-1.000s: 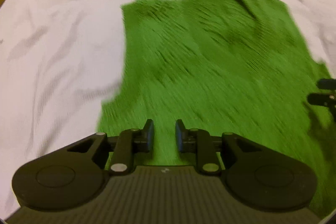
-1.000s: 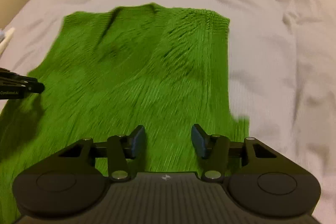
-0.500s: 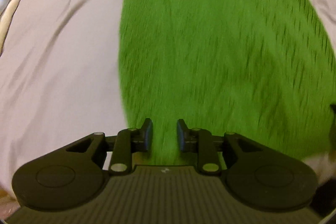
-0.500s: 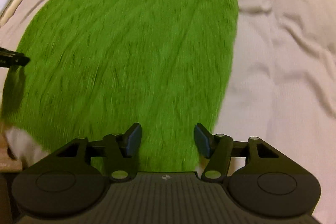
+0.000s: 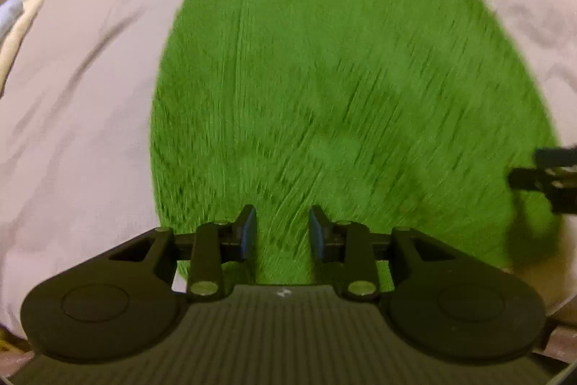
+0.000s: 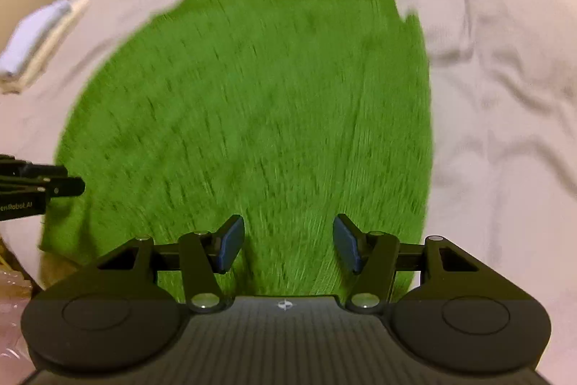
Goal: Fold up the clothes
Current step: 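Hover both open grippers over the flattened vest, adjusting its hem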
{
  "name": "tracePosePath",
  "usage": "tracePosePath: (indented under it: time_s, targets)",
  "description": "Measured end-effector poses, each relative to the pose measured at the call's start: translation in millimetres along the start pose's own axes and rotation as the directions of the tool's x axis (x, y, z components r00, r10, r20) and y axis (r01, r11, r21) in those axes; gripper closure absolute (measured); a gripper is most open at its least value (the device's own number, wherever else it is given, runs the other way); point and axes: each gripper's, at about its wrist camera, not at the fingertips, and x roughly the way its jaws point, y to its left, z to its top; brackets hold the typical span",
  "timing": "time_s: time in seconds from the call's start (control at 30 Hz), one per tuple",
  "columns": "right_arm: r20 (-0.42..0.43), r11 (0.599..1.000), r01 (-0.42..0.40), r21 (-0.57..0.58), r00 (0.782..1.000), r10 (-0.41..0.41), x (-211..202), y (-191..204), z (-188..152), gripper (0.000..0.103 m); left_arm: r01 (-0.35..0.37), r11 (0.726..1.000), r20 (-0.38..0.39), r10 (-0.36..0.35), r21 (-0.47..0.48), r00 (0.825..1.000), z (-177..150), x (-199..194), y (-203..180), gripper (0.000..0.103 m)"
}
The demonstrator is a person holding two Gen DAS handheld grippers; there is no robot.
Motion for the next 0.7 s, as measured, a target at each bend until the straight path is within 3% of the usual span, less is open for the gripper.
tracePosePath:
  time_s: [0.07, 0.17, 0.3, 0.4, 0.47, 0.57, 0.7]
  targets:
    - [-0.032, 0.999, 0.012, 0.046, 0.999, -0.011, 3.3, -2.0, -22.6, 0.046, -0.032, 0.999, -0.047, 0.032, 0.018, 0.998, -11.7, 6.8, 4.1, 0.075]
    - [-0.063, 0.996, 0.039, 0.083, 0.997, -0.033, -8.5, 1.7, -53.3, 0.045, -0.007, 1.0, -0.077, 0.007, 0.011, 0.997, -29.5, -3.9, 17.6, 0.074]
    - [-0.108, 0.979, 0.111, 0.173, 0.99, -0.093, -26.3, 13.6, -72.1, 0.044, -0.027, 1.0, -0.136, 0.025, -0.014, 0.99, -33.7, -24.7, 35.0, 0.074]
    - [-0.078, 0.953, 0.157, 0.259, 0.987, -0.142, -51.1, 29.3, -76.0, 0.037, -0.042, 0.999, -0.092, 0.043, 0.01, 0.995, -24.2, -54.8, 45.8, 0.07]
    - [-0.018, 0.944, 0.16, 0.287, 0.987, -0.162, -73.1, 44.4, -73.1, 0.02, -0.04, 0.999, -0.033, 0.041, 0.034, 0.999, -14.9, -78.0, 50.0, 0.062]
    - [0.065, 0.935, 0.16, 0.318, 0.98, -0.19, -104.3, 67.6, -66.5, 0.014, -0.029, 0.998, 0.03, 0.027, 0.047, 0.999, -7.4, -110.4, 55.5, 0.054]
    - [0.116, 0.934, 0.146, 0.325, 0.974, -0.193, -132.1, 92.4, -56.0, 0.014, 0.005, 0.999, 0.056, -0.007, 0.039, 0.998, -4.9, -146.4, 62.2, 0.053]
